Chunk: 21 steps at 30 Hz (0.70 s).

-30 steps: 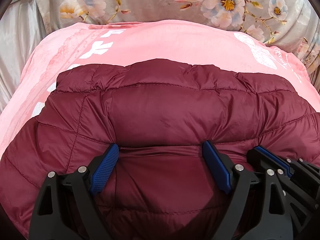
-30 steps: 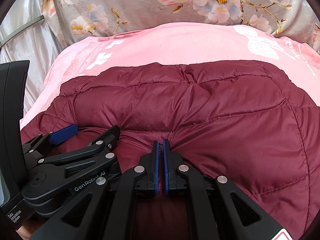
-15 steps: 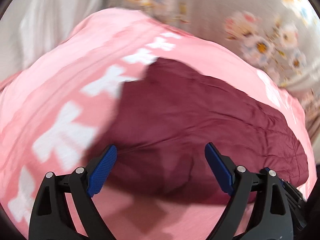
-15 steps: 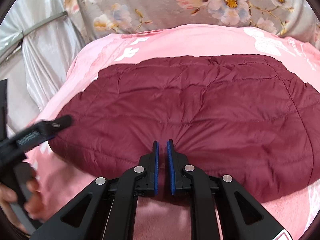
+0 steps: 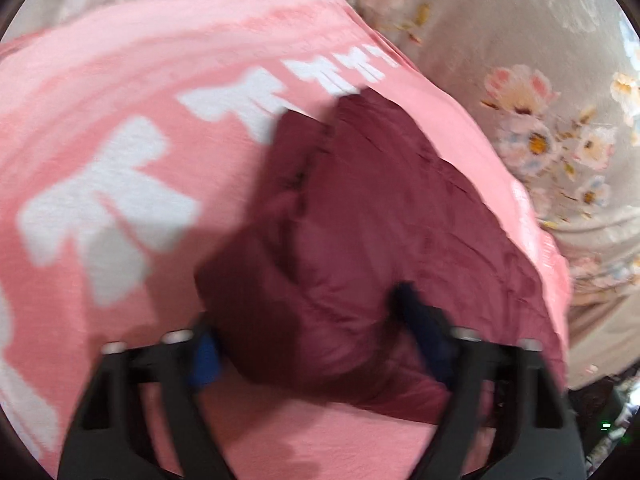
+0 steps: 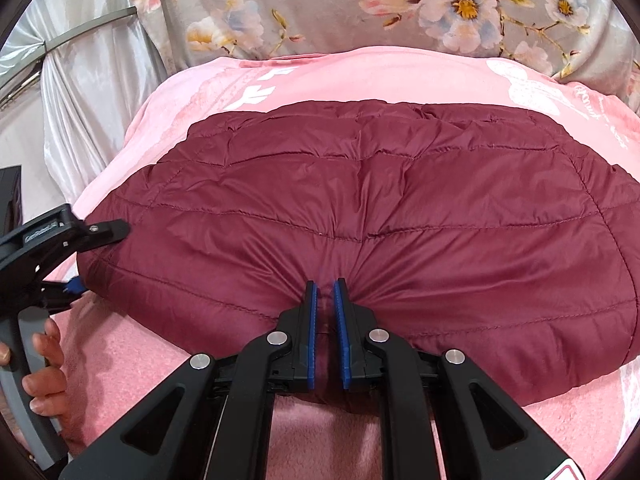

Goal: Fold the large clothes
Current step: 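Lift the jacket hem with both tools and fold it over the collar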

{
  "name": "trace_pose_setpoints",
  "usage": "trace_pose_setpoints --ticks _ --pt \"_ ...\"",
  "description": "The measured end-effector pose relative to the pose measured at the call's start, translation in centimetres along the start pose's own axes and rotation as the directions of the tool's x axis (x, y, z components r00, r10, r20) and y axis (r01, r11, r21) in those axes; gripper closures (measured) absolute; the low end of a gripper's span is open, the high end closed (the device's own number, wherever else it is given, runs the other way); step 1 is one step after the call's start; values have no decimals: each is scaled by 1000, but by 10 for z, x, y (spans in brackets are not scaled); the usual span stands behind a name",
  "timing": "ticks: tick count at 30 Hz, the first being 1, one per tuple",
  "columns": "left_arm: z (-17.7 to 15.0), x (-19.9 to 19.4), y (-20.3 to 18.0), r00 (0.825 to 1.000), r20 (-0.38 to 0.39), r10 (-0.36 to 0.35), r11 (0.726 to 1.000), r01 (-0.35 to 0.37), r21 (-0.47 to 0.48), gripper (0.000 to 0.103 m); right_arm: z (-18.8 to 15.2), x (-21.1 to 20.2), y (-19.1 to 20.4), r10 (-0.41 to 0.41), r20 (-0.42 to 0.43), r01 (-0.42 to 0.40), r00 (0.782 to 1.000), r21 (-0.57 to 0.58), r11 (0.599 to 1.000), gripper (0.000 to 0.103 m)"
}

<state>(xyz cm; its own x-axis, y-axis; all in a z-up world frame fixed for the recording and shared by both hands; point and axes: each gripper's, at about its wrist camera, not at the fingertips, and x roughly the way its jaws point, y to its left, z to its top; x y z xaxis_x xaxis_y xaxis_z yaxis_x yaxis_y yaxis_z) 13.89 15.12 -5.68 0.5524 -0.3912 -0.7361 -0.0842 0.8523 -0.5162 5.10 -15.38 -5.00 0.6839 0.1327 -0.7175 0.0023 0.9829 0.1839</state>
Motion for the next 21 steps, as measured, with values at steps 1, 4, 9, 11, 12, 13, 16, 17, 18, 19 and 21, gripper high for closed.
trace_pose_setpoints --ticks 1,4,9,11,12,13,16,17,18,19,21 --pt "1 1 -2 1000 -5 -15 1000 15 -10 54 0 0 -1 11 1 -11 1000 9 1000 91" --pt "4 -11 -19 999 18 -31 999 30 36 79 0 -11 -10 60 6 -60 998 74 995 91" --pt "8 -47 -51 991 74 -107 988 98 118 86 -13 -35 -12 100 -13 -98 995 112 989 91" --pt "6 -59 -71 986 91 -139 979 122 164 87 -18 -31 -11 97 -22 -94 995 98 991 91" --pt "3 -67 -88 982 104 -156 969 131 212 87 -18 -28 -10 96 -23 -93 995 95 991 91" --pt "2 -72 -100 980 109 -168 960 138 242 87 -18 -25 -10 96 -23 -93 995 93 991 91" --pt "-12 -87 -147 969 102 -226 916 175 361 88 -17 -18 -9 96 -18 -94 995 86 992 91" --pt "-17 -90 -162 966 93 -241 898 186 398 88 -16 -17 -11 102 -18 -100 995 88 991 91" --pt "-23 -91 -180 963 84 -255 879 195 435 88 -15 -18 -14 119 -21 -116 993 106 988 91" --pt "-29 -91 -196 961 77 -267 860 202 468 88 -13 -24 -20 144 -22 -140 989 138 981 91" --pt "-39 -88 -232 958 66 -280 819 202 537 88 -12 -41 -37 190 -1 -186 982 208 960 91"
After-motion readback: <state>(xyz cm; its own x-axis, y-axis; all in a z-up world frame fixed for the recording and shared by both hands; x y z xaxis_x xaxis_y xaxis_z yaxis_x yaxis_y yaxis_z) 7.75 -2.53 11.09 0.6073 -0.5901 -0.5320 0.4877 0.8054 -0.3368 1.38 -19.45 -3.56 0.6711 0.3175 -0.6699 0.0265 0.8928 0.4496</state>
